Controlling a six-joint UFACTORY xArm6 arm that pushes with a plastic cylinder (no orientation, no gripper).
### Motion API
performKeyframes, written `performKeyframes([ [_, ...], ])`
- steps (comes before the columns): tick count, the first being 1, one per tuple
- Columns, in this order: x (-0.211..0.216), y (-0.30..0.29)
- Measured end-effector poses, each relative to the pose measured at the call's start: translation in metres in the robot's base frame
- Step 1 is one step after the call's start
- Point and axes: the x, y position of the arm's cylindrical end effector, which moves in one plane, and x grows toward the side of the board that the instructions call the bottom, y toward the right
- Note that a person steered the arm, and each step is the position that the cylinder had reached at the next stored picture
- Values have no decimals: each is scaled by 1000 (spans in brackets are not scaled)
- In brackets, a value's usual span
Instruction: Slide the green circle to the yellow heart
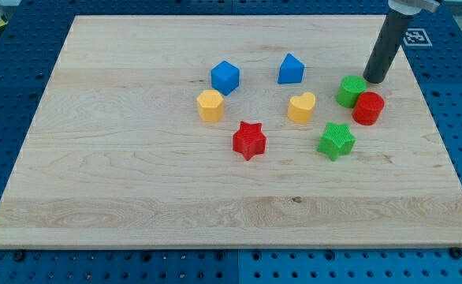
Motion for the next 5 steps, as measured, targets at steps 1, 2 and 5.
performKeyframes([
  [1, 0, 0],
  [2, 0, -2],
  [5, -3, -7],
])
